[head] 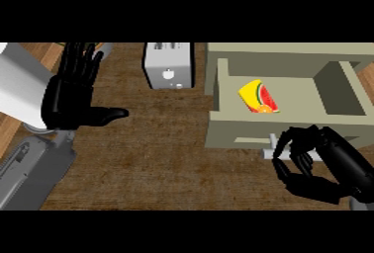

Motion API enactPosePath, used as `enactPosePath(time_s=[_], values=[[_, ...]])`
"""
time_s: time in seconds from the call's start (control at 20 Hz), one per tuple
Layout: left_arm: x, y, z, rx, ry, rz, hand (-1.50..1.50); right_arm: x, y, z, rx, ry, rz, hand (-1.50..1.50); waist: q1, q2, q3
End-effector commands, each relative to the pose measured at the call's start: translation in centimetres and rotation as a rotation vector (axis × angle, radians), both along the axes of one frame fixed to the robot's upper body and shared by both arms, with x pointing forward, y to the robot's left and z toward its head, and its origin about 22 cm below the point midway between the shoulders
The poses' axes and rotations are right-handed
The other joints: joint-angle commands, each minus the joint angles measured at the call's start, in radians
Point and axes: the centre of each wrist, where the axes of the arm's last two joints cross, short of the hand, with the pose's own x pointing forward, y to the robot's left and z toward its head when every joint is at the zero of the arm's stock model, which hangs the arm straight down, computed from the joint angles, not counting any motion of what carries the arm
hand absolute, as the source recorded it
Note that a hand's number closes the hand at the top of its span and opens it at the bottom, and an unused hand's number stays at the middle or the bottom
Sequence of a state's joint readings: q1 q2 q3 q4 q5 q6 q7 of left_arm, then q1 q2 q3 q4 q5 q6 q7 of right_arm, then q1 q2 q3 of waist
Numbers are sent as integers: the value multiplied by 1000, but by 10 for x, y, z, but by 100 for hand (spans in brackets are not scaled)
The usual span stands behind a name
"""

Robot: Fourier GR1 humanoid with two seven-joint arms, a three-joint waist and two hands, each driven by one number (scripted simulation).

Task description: Pick up the cup, place it into the drawer and close the drawer

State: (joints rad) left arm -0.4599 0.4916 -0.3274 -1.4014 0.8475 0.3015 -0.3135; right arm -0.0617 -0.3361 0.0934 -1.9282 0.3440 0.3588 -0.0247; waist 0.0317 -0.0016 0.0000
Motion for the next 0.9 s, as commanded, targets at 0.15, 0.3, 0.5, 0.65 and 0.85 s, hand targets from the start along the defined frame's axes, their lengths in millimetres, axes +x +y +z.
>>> enactPosePath(time_s=[0.15,0.3,0.5,0.65,0.85], values=[[-35,31,-18,5,0,5,-150,27,13,-43,-240,-38,2,150,-9,1,0],[-51,65,-38,7,21,30,-150,29,27,-71,-255,-23,4,150,-14,2,0],[-42,73,-28,-5,3,21,-150,64,42,-89,-302,2,-15,-150,-21,4,0],[-62,86,-26,-7,-19,22,-150,74,51,-102,-385,8,-17,-150,-13,3,0],[-79,92,-56,-15,-13,20,-150,97,39,-121,-390,57,-19,-150,-13,4,0]])
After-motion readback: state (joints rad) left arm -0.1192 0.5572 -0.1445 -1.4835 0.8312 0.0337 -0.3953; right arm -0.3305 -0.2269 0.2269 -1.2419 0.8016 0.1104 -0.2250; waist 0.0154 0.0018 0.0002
